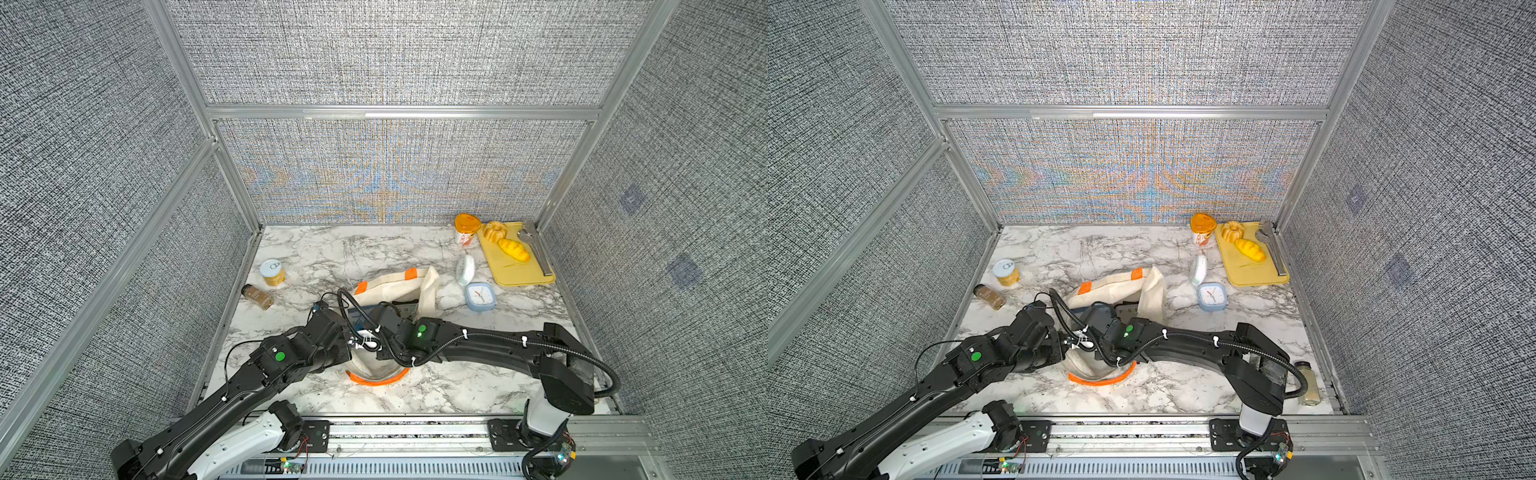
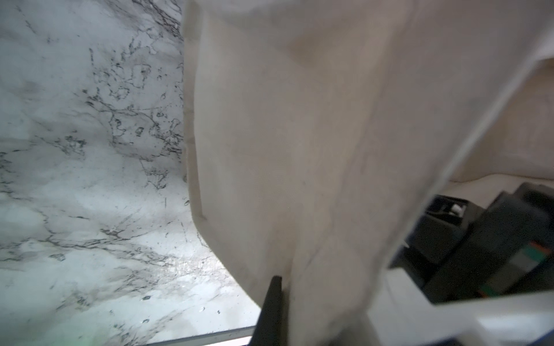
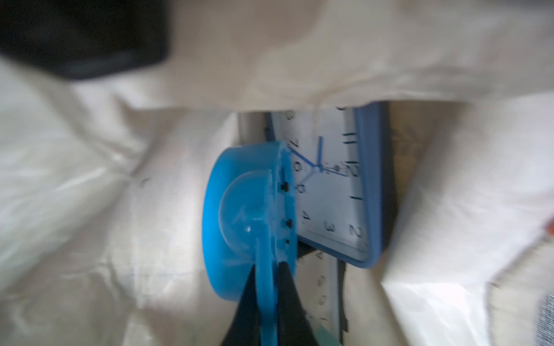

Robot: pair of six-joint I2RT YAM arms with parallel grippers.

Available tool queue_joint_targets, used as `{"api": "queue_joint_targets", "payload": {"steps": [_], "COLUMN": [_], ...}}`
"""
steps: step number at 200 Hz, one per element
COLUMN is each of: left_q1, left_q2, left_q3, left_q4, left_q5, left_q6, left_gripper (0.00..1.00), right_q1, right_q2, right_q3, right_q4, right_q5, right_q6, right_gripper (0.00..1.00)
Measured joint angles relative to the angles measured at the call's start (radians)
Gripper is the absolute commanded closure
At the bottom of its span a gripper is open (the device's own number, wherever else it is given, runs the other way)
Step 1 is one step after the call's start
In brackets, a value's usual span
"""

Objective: Take the alarm clock out of the canvas bag
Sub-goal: Pick up the alarm from the canvas bag.

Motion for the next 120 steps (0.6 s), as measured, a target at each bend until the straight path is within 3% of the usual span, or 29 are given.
{"api": "queue_joint_targets", "payload": {"steps": [120], "left_q1": [-0.002], "left_q2": [0.002], "left_q3": [0.008], "left_q4": [-0.001], "left_q5": [0.015], "left_q6": [0.0], "left_gripper": [1.0], "right_q1": [-0.015], "right_q2": [-0.113], "right_q3": [0.037], "right_q4": [-0.124], "right_q5": [-0.015], "right_q6": [0.08], "right_gripper": [1.0]}}
